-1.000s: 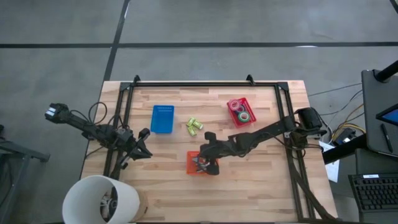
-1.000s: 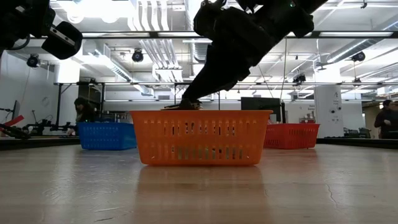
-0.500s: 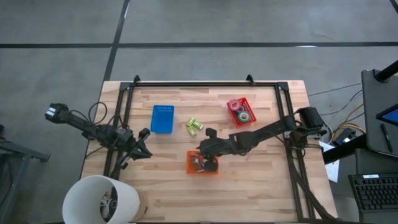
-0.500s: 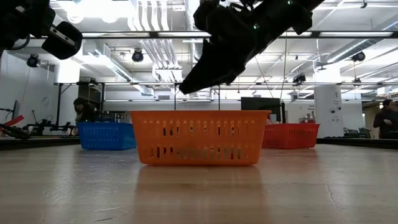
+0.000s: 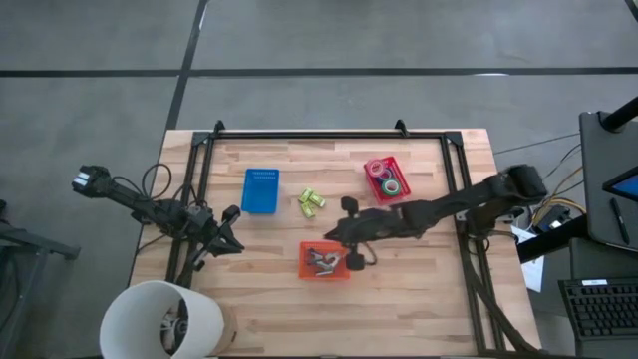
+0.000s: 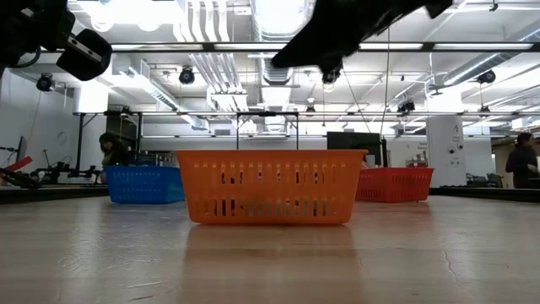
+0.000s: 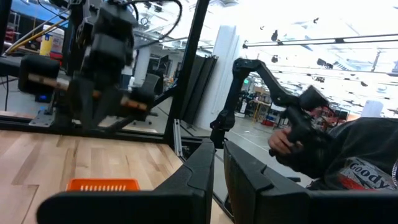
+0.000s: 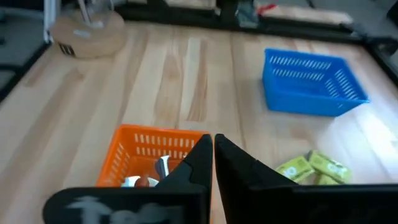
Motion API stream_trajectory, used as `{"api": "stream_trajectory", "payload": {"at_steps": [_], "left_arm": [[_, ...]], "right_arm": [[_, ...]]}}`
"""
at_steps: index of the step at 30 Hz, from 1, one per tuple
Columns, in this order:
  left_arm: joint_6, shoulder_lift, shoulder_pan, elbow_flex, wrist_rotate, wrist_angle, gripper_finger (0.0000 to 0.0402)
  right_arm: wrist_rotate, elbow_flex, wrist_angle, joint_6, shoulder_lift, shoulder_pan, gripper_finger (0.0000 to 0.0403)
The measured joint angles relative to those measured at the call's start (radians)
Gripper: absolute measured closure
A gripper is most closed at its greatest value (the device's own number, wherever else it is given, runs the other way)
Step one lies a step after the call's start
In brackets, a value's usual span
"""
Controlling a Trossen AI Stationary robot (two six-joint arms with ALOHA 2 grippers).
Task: Pick and place Stapler, Stapler remover, tape
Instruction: Put the top left green staple wire box into the blue basket
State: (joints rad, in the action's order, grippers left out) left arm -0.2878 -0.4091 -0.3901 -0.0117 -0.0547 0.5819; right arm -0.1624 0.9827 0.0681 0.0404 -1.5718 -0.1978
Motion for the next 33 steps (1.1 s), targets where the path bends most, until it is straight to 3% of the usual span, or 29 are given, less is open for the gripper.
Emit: {"api": "stream_trajectory", "payload": {"at_steps": [9,15,21,33], "left_arm": [[0.0,0.0,0.0,0.0,0.0,0.0,0.0362],[0.0,0.0,0.0,0.0,0.0,0.0,0.0362],[0.0,0.0,0.0,0.0,0.0,0.0,0.0362],[0.0,0.0,0.0,0.0,0.0,0.0,0.0362]], "right_arm": [[-0.006,-0.242,0.13,-0.03,0.326,0.001,0.0394],[-0.076,-0.392,0.153,-0.013,0.552,0.0,0.0394],[-0.076,-0.524,0.148,-0.155,0.762,0.0,0.0394],[-0.075,-0.726,0.155,-0.104,1.005,0.0,0.0394]]}}
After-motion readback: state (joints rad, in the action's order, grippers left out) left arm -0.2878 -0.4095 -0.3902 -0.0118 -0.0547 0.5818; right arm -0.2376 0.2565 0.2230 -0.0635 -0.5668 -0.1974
